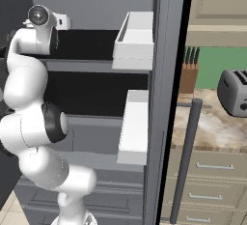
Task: Open the fridge, grab two sodas, and place both sodas inside the bowl with ice on the dining counter.
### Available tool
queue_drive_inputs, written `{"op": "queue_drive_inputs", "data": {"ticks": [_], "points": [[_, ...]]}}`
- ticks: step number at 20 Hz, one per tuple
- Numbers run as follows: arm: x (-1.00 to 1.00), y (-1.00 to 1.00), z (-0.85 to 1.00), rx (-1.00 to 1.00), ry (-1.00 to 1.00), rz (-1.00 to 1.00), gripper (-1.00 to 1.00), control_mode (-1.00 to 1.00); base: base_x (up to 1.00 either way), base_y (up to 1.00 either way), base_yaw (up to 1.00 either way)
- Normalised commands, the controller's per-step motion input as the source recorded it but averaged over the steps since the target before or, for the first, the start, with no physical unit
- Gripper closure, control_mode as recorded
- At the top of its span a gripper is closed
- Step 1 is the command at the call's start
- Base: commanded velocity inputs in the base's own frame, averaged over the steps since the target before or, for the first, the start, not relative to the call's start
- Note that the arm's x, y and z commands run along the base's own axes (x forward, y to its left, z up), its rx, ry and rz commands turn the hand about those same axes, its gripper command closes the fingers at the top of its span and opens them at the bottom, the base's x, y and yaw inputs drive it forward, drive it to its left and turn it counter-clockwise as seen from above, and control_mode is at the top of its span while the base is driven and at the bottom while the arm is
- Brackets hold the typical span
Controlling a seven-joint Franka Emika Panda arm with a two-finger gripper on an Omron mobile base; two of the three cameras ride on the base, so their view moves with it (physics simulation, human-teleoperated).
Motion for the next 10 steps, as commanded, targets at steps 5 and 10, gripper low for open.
{"op": "queue_drive_inputs", "data": {"ticks": [5, 10], "points": [[0.18, 0.05, -0.03, 0.00, 0.03, 0.00, -1.00, -1.00, 0.00, 0.00, 0.00], [0.09, 0.08, -0.12, -0.01, 0.06, 0.00, -1.00, -1.00, 0.00, 0.00, 0.00]]}}
